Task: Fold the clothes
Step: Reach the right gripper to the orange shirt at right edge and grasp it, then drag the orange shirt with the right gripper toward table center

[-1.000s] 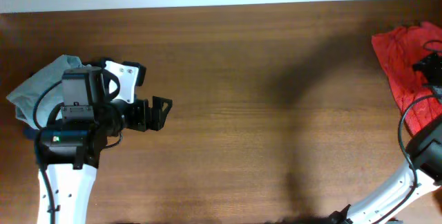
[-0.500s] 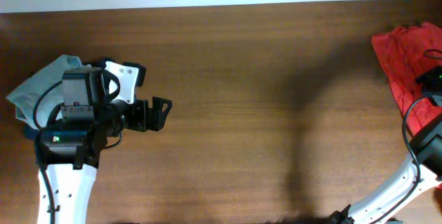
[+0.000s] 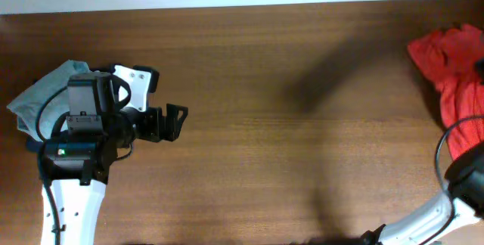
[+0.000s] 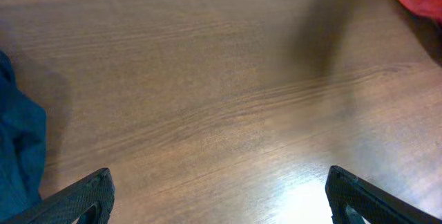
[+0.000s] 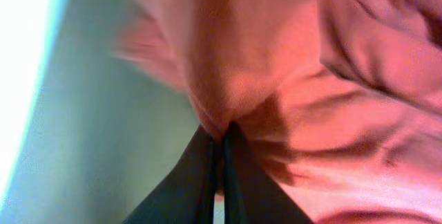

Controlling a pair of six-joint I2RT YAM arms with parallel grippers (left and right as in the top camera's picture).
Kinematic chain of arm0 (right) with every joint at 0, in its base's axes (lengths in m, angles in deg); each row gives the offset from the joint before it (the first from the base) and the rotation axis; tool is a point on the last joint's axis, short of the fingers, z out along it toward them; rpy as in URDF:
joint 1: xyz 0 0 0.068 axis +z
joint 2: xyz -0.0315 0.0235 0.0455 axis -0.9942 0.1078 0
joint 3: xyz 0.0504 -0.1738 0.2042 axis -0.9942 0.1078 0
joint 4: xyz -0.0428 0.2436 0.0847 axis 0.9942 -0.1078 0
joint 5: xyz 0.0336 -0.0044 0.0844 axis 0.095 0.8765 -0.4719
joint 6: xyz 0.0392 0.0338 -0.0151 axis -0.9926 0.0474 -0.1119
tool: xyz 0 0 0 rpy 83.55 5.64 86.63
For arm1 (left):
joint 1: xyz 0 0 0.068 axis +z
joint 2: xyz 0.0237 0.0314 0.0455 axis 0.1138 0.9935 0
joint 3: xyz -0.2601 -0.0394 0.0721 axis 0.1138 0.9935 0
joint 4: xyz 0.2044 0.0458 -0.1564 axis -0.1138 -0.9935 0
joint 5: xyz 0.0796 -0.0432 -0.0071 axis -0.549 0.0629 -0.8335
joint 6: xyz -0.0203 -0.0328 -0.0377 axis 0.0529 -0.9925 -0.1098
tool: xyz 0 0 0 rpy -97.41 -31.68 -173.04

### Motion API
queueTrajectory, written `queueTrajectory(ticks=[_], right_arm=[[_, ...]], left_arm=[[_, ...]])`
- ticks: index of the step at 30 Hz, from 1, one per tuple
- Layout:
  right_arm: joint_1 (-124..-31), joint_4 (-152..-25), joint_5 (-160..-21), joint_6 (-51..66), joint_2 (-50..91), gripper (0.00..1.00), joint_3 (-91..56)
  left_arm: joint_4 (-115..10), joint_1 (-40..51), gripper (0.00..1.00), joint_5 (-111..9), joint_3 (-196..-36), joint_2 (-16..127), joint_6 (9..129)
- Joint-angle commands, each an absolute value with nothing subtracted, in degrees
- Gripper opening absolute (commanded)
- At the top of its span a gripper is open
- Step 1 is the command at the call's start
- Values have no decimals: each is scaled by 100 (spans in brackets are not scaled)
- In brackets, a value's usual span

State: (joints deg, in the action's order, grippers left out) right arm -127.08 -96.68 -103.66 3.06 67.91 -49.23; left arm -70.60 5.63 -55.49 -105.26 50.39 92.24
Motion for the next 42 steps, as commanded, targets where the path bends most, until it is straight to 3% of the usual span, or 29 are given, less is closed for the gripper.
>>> queueTrajectory(ticks=[1, 7, 19, 21, 23, 28, 35, 39, 42], right_arm=[[-12319, -9727, -11509, 286, 5648, 4, -5218], [-11263, -10302, -11509, 293, 5180, 4, -5218], [-8623, -11077, -11806, 1794, 4787, 4, -5223], [-8019, -11265, -11339, 1950, 4601, 4, -5223], [-7816, -11421, -10912, 1950, 4619, 4, -5218], [-7547, -12072, -9199, 1945, 4953, 30, -5203], [-7556, -12186, -9105, 1941, 5366, 31, -5203], [-7558, -12210, -9105, 1941, 5390, 38, -5205], [-7556, -12398, -9105, 1926, 5390, 41, -5205]], left_arm=[[-6959, 545, 97, -5589, -10648, 5059, 9171], [-6870, 545, 99, -5589, -10648, 5056, 9173], [-6879, 548, 99, -5816, -11107, 5024, 9370], [-6883, 548, 99, -5849, -11304, 5013, 9370], [-6896, 545, 99, -5849, -11312, 5013, 9370], [-7056, 545, 99, -5849, -11312, 5043, 9370], [-7392, 476, 99, -5672, -11310, 5389, 9368], [-7683, 17, 98, -5656, -11299, 5939, 9683], [-7733, -379, 84, -5783, -11302, 6405, 9936]])
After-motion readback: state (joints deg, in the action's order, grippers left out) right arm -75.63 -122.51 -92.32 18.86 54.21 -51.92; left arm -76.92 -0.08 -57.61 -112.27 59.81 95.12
